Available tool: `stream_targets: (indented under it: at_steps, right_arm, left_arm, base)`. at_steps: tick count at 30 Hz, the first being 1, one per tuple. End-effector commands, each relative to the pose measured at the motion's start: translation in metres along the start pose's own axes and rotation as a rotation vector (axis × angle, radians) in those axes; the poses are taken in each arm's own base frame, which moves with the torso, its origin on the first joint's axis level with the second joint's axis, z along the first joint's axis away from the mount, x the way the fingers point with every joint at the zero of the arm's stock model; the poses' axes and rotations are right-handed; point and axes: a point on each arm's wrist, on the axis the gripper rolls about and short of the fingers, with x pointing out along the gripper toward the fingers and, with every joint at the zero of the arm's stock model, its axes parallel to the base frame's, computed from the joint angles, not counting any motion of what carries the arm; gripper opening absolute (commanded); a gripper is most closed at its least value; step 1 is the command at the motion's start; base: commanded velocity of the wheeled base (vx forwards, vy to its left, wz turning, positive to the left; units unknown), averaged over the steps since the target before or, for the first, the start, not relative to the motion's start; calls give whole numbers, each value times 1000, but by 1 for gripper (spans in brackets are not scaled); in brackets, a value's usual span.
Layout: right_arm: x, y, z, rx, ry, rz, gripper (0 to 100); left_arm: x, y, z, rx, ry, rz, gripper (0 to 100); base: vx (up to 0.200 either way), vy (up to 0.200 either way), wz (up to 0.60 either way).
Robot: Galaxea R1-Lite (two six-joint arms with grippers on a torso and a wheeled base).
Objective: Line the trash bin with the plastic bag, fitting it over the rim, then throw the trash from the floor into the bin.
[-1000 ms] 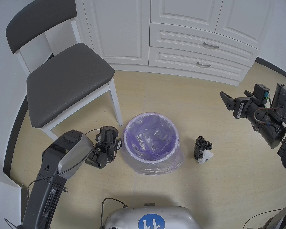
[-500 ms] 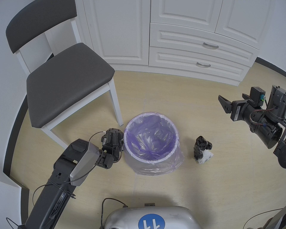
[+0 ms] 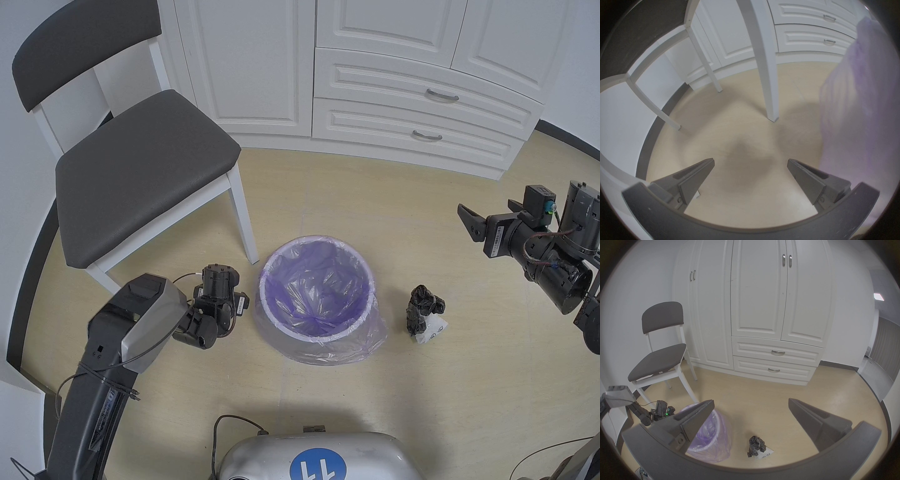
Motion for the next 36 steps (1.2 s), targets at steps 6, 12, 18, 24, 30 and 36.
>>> stream_targets:
  at_steps: [6,12,18,24,30,36]
  right_arm:
    - [-36,-5,-5,-103,28,22,100]
    - [-56,-7,-14,-198,35,52,100]
    - [-70,-9,-14,-211,18,62,100]
    - [-91,-17,-15,-222,0,63,100]
    - [-94,-36,-24,-203,36,-33,100]
    - [-48,-50,-48,-100,270,-147,100]
  left_arm:
    - [-103,66,14,-37,-41,-180,100]
    - [-163,89,23,-71,-141,-215,100]
    - [-215,102,25,-136,-197,-246,100]
    - [-255,109,27,-231,-274,-275,100]
    - [-297,123,25,-243,-313,-281,100]
    - [-328,126,30,-250,-370,-314,100]
  base:
    - [0,0,0]
    - [0,0,0]
    - [0,0,0]
    - [0,0,0]
    - [0,0,0]
    - [0,0,0]
